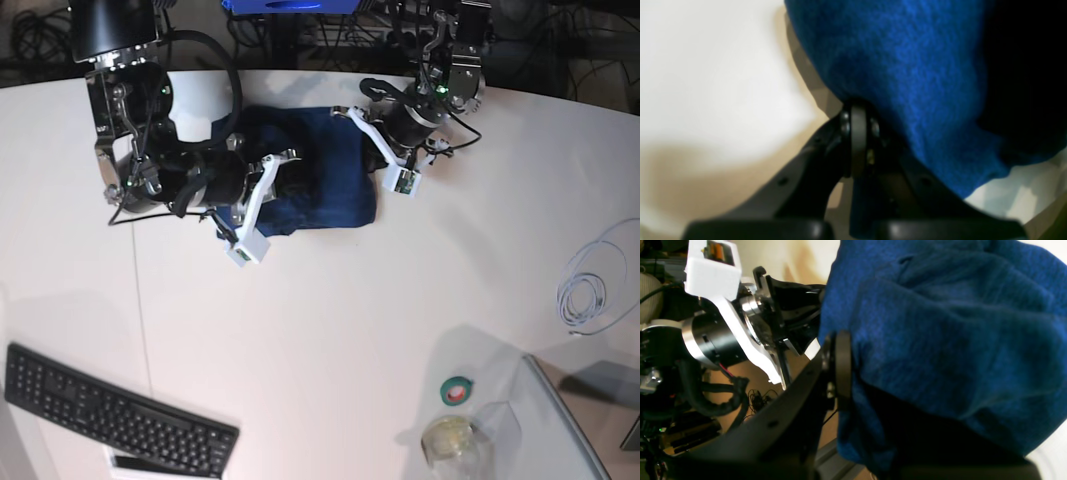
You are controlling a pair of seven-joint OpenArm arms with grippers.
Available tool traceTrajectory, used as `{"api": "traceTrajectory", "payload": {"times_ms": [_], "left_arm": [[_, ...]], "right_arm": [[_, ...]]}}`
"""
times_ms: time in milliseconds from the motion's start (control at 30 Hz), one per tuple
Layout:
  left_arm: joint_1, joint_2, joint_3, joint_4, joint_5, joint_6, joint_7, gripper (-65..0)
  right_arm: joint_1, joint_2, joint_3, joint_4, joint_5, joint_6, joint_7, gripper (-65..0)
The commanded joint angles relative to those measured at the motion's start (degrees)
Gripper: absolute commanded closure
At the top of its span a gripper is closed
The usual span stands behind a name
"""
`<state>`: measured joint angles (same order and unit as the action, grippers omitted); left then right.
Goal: Layout the t-shirt on the table in an organized manner, then fold the t-shirt properly
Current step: 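Fold the hem end over onto the shirt with the right gripper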
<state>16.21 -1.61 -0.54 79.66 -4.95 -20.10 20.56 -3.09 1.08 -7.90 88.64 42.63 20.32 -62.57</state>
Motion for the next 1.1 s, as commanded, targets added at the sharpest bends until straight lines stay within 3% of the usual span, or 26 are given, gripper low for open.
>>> {"api": "traceTrajectory", "payload": {"times_ms": [0,200,400,800,867,1067], "left_arm": [[-0.3,0.2,0.7,1.0,-0.6,-0.4,-0.8,0.0],[-0.3,0.1,2.4,1.0,-0.6,-0.3,-0.8,0.0],[-1.5,0.1,2.6,1.0,-0.6,-0.3,-0.7,0.0],[-2.3,0.0,2.6,0.4,-0.6,-0.3,-0.6,0.0],[-2.4,0.0,2.6,0.5,-0.6,-0.3,1.3,0.0],[-2.9,-1.7,2.0,4.3,-0.6,-0.3,7.5,0.0]], "right_arm": [[0.5,-0.2,-0.1,0.8,1.7,-0.2,0.9,-0.8],[1.0,-0.6,-0.2,0.5,1.7,-0.2,0.9,-0.8],[3.3,-1.4,-0.2,-7.6,1.7,0.2,1.4,-0.8],[3.8,-2.6,-0.3,-8.0,1.5,0.2,2.7,-1.7],[4.0,-2.8,-0.3,-8.2,1.6,0.2,2.8,-5.4],[4.6,-3.3,-0.1,-8.2,1.6,0.2,2.8,-37.1]]}}
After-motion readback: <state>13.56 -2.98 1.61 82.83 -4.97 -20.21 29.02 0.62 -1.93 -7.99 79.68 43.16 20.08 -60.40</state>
